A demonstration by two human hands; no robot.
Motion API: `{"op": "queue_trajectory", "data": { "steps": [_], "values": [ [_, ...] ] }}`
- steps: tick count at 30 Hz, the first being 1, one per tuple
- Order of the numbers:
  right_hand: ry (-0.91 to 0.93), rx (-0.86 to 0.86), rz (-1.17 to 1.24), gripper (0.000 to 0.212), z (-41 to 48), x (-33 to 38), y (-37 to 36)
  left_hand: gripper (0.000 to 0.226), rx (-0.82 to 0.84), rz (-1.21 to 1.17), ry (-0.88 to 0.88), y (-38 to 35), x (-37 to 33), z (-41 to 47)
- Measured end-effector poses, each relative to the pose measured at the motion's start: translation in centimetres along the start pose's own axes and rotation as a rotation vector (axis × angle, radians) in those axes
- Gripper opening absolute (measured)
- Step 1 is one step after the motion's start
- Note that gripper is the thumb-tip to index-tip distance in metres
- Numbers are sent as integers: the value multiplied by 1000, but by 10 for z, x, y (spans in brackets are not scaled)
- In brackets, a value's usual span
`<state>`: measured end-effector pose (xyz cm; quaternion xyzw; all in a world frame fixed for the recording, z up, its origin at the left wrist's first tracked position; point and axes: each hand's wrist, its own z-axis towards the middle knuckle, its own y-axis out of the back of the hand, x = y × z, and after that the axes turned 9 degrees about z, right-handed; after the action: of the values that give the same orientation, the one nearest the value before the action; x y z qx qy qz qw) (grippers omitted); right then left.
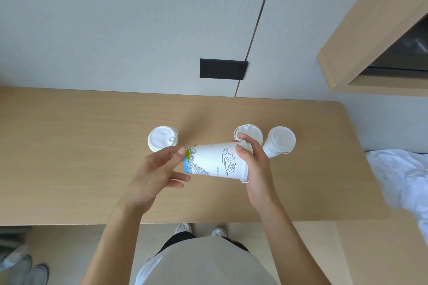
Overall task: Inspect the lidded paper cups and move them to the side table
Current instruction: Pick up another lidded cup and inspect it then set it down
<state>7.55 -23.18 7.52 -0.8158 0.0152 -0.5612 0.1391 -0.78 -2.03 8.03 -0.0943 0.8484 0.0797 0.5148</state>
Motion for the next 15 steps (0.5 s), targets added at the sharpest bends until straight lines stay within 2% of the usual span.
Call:
{"op": "queue_trajectory", "data": {
  "steps": [2, 6, 10, 15],
  "values": [
    [2, -6, 13, 47, 0, 0, -2, 30, -10, 1, 11, -1, -1, 1],
    [7, -24, 23, 50, -1, 0, -3, 47, 35, 2, -64, 8, 1, 2],
    [9, 2, 20, 49, -2, -1, -6, 34, 11, -42, 7, 3, -6, 0],
    [36, 0, -6, 57, -6, 1, -8, 46, 58, -30, -66, 13, -1, -1]
  ]
}}
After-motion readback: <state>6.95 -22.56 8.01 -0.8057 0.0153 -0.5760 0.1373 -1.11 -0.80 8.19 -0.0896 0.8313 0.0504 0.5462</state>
